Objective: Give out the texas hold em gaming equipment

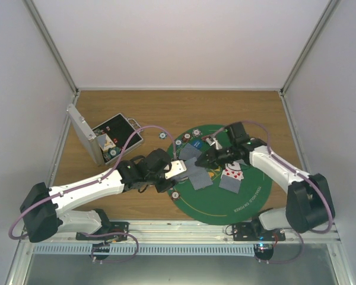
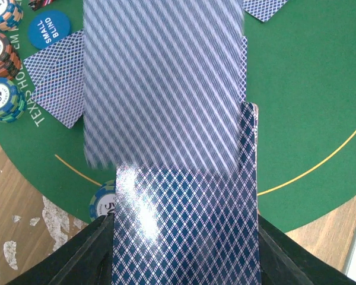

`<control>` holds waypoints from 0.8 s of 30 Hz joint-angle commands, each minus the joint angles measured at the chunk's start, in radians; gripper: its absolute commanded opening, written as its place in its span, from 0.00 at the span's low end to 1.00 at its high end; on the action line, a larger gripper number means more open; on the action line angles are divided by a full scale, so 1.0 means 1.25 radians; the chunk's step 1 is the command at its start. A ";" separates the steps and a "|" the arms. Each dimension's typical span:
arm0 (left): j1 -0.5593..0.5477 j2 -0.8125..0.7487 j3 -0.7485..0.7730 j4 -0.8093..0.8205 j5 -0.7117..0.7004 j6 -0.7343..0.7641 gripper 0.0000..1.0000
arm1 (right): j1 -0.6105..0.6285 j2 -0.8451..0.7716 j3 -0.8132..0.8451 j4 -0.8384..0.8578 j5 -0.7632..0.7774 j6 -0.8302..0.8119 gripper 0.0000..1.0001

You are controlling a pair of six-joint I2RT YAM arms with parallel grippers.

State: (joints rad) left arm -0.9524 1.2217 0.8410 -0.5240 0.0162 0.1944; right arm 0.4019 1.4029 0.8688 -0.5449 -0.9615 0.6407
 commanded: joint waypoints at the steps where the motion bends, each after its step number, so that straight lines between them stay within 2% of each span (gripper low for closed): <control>1: -0.004 -0.019 -0.004 0.041 -0.005 0.002 0.56 | -0.099 -0.078 -0.023 -0.073 0.062 -0.032 0.01; 9: -0.004 -0.019 -0.001 0.040 -0.006 0.002 0.56 | -0.363 -0.221 -0.116 -0.205 0.196 -0.037 0.01; 11: -0.004 -0.020 -0.002 0.040 -0.006 0.001 0.56 | -0.400 -0.254 -0.148 -0.216 0.211 -0.019 0.00; 17: -0.004 -0.020 -0.003 0.041 -0.003 0.000 0.56 | -0.463 -0.335 -0.209 -0.232 0.237 0.023 0.01; 24: -0.004 -0.022 -0.006 0.043 0.000 0.001 0.56 | -0.475 -0.321 -0.277 -0.215 0.216 0.028 0.01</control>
State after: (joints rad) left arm -0.9531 1.2198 0.8410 -0.5240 0.0166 0.1944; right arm -0.1802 0.9890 0.5694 -0.8112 -0.6857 0.6601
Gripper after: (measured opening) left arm 0.562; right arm 0.008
